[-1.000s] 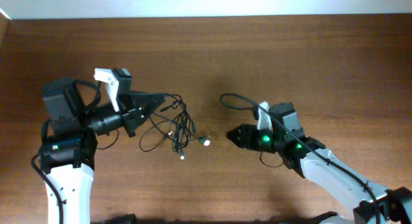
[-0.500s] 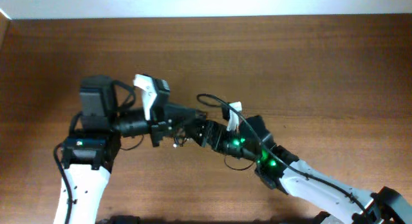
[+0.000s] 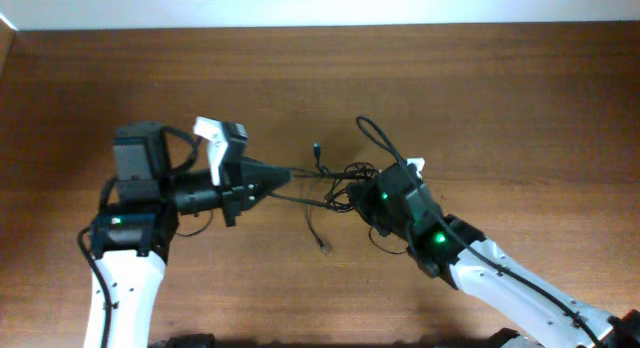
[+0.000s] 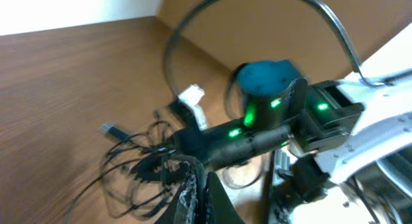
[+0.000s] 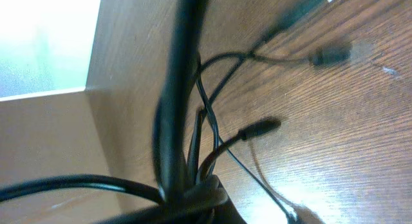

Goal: Untangle cables

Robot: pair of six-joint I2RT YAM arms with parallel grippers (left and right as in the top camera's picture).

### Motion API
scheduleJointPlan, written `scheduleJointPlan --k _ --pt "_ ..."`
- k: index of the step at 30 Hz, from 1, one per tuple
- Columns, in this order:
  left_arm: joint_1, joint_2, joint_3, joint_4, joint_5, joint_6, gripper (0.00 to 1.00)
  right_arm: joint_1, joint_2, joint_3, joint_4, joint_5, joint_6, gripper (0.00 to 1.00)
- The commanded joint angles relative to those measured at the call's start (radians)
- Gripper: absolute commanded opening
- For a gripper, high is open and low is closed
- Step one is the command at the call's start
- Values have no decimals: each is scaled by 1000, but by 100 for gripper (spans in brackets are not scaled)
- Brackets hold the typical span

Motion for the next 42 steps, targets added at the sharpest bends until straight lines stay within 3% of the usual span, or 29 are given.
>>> scheduleJointPlan --k 1,4,6,9,10,13,15,16,19,20,21,22,23,29,31,32,36,42 --pt "243 -51 48 20 161 12 0 -162 64 -93 -146 116 -63 4" --pt "339 -51 48 -11 155 12 0 -183 64 -93 -135 84 -87 4" --pt "341 -51 48 -70 73 12 0 -182 64 -93 -58 14 -152 4" --pt "338 -48 48 -156 -51 12 0 -182 64 -93 231 -296 -476 4" --pt "338 -48 46 -169 -58 12 0 -182 64 -93 327 -418 -523 4" --pt "338 -47 32 -194 -57 12 0 -182 64 -93 751 -808 -558 4" --pt "338 -47 23 -216 -57 12 0 -181 64 -93 936 -922 -546 4" --pt "336 -47 13 -220 -57 12 0 -182 64 -93 941 -917 -547 4" --pt "278 -48 -24 -220 -57 12 0 -182 64 -93 738 -800 -570 4" --pt "257 -48 -33 -220 -57 13 9 -182 64 -93 666 -748 -590 4" --pt "223 -47 -41 -219 -58 13 28 -182 64 -93 549 -649 -611 4" --pt "172 -47 -45 -210 -61 13 73 -182 64 -93 433 -547 -613 4" --pt "135 -47 -45 -192 -77 13 99 -182 64 -93 362 -494 -641 4" --pt "-174 -47 -46 -43 -420 13 99 -182 64 -93 285 -449 -663 4" --pt "-315 -44 -46 29 -760 12 99 -182 64 -93 214 -449 -672 4" --pt "-365 -36 -46 63 -851 12 99 -182 64 -93 185 -449 -690 4" --pt "-491 66 -46 199 -1008 13 99 -182 64 -93 148 -473 -716 4" --pt "-538 300 -46 296 -1018 13 100 -182 64 -93 149 -498 -716 4"
